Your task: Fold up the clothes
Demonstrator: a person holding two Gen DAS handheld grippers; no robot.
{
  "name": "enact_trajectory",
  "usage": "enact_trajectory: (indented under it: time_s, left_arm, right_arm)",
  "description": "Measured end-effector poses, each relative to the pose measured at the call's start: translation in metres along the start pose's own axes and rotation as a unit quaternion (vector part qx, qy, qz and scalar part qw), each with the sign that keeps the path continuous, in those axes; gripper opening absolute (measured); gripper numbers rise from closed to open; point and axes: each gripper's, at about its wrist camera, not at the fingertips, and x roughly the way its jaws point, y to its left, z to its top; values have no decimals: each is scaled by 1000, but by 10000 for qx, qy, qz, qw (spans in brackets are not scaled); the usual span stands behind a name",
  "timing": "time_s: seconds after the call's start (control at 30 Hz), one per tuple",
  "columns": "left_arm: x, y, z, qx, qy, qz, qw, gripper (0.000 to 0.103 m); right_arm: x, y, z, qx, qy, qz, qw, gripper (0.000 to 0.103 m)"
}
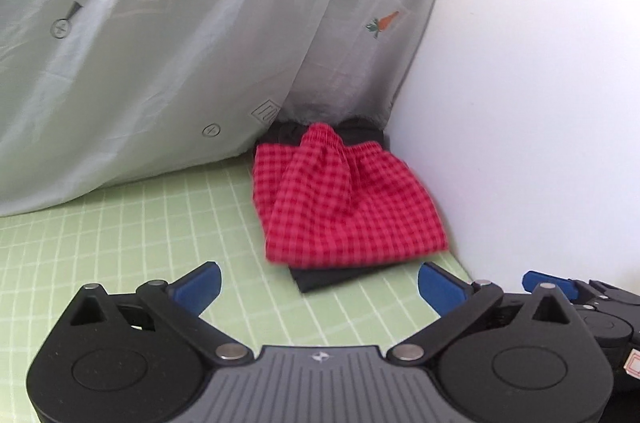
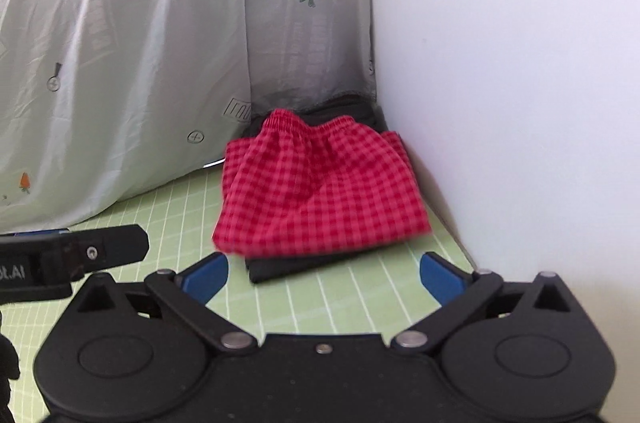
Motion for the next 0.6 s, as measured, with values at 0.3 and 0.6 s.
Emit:
enact_trajectory:
  time_s: [0.3,0.6]
  left_arm:
    - [-44,-1,-42,-40,113,-12,9999,103]
    - [-66,-18,-62,139,32,-94,9999,103]
  right_arm:
    - [-55,0,-52,-54,221,-205,9995,103]
    - [-83,-9,-73,-67,171,-318,9993,103]
